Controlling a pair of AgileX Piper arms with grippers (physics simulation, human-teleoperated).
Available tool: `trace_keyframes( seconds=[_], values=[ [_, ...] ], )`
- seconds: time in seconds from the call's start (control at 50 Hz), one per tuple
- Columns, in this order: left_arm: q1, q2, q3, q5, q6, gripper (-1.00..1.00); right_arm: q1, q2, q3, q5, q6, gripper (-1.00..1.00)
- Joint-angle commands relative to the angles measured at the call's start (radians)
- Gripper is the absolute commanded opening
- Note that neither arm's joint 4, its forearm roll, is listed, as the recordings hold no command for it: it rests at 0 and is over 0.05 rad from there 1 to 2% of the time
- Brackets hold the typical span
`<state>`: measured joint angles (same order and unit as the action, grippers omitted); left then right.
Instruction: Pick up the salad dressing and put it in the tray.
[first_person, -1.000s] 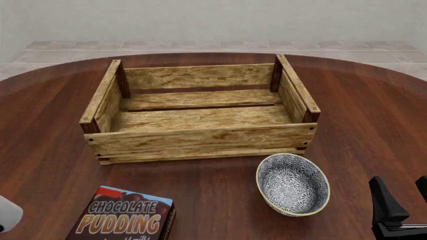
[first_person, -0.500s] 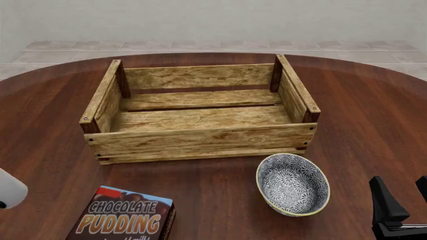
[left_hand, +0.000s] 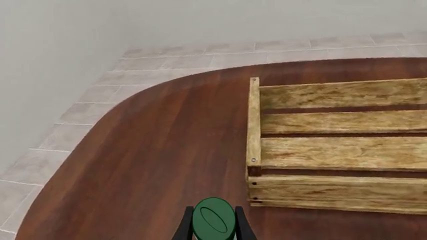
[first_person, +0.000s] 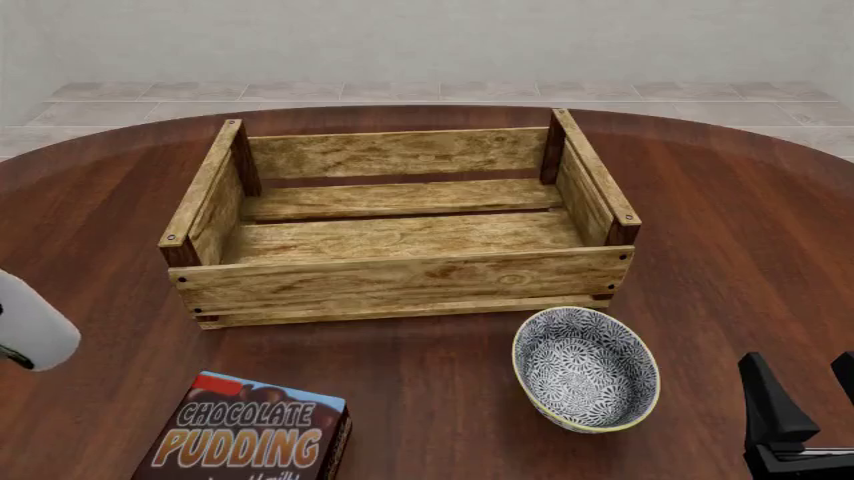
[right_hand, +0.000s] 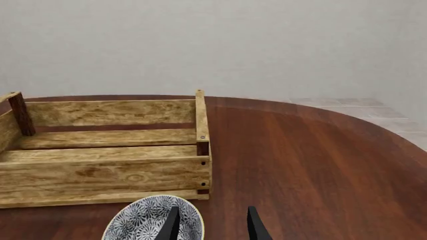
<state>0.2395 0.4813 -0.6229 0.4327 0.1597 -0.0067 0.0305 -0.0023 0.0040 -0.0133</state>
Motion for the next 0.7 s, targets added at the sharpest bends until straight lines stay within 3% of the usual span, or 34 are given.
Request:
trace_keyframes(
  seconds=[0.02, 0.46, 0.7],
  values=[
    [-0.062, 0.063, -0.064, -0.023, 0.051, -1.0, -0.001, 0.002, 0.0, -0.001, 0.0, 1.0],
    [-0.17, 0.194, -0.17, -0.05, 0.033, -1.0, -0.006, 0.015, 0.0, -0.014, -0.001, 1.0],
    [-0.231, 0.309, -0.252, -0.087, 0.063, -1.0, -0.003, 0.018, 0.001, -0.017, -0.005, 1.0]
  ],
)
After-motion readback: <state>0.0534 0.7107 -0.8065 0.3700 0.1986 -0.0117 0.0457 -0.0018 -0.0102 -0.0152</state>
